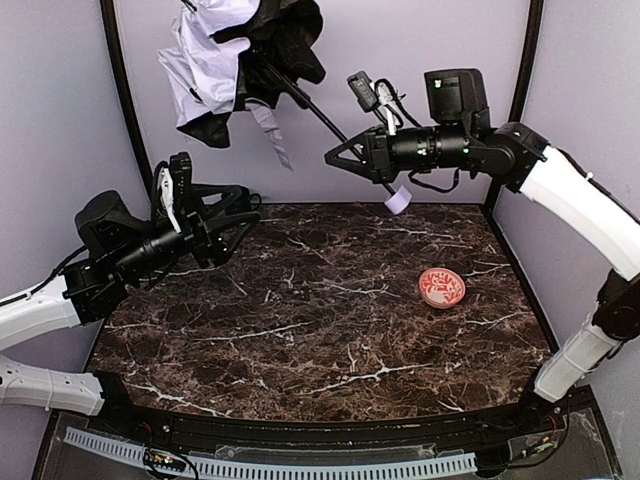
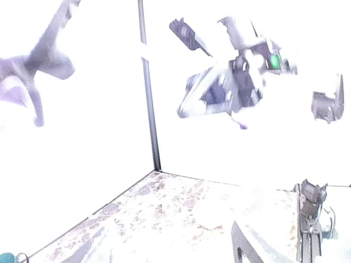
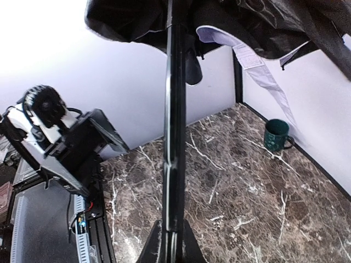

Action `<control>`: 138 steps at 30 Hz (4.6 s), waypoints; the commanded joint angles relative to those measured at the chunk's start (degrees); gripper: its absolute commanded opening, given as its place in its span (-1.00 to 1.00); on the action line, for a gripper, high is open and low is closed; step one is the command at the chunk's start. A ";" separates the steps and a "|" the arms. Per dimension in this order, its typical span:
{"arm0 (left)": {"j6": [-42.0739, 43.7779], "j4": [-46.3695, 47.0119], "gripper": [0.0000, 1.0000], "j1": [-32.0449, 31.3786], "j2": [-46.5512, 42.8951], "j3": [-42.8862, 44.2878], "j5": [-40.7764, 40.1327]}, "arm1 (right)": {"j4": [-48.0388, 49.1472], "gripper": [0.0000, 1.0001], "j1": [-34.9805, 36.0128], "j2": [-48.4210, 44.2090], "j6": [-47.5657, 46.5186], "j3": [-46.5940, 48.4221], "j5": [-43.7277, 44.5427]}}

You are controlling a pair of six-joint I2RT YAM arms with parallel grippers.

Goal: Put away the umbrella

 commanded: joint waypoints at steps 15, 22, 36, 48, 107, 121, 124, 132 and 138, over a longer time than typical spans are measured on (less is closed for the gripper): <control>2.29 13.65 0.71 3.48 2.49 -1.24 -2.39 | -2.24 -1.00 0.42 -11.96 -9.65 1.98 -20.82; 4.28 13.77 0.42 3.48 3.54 -1.70 -3.46 | -1.68 -1.00 0.46 -12.52 -10.07 1.92 -22.94; 3.26 10.63 -0.44 3.48 1.84 -2.61 2.53 | -0.71 -1.00 0.09 -12.34 -10.92 2.63 -21.94; 9.97 -1.40 -1.00 7.70 -6.58 -6.37 9.96 | -6.43 -1.00 -1.60 -13.77 -11.78 5.27 -16.40; 39.67 16.61 -1.00 24.32 41.33 -2.58 14.11 | -24.74 -0.06 -4.52 15.80 -30.66 -28.35 -12.07; 36.21 25.88 -1.00 22.11 53.50 4.66 -0.01 | -10.52 0.08 -4.41 11.73 -18.18 -23.52 -2.87; 36.22 22.95 -1.00 22.01 54.50 7.84 -2.00 | -5.13 0.08 -2.54 9.47 -14.87 -23.77 -1.01; 26.70 16.32 0.55 22.67 53.30 16.14 -22.14 | 18.98 0.12 5.22 14.32 -3.14 -20.69 0.42; 20.83 -8.66 0.76 24.85 46.70 28.64 -31.63 | 11.96 0.14 7.18 15.98 -4.14 -18.97 4.58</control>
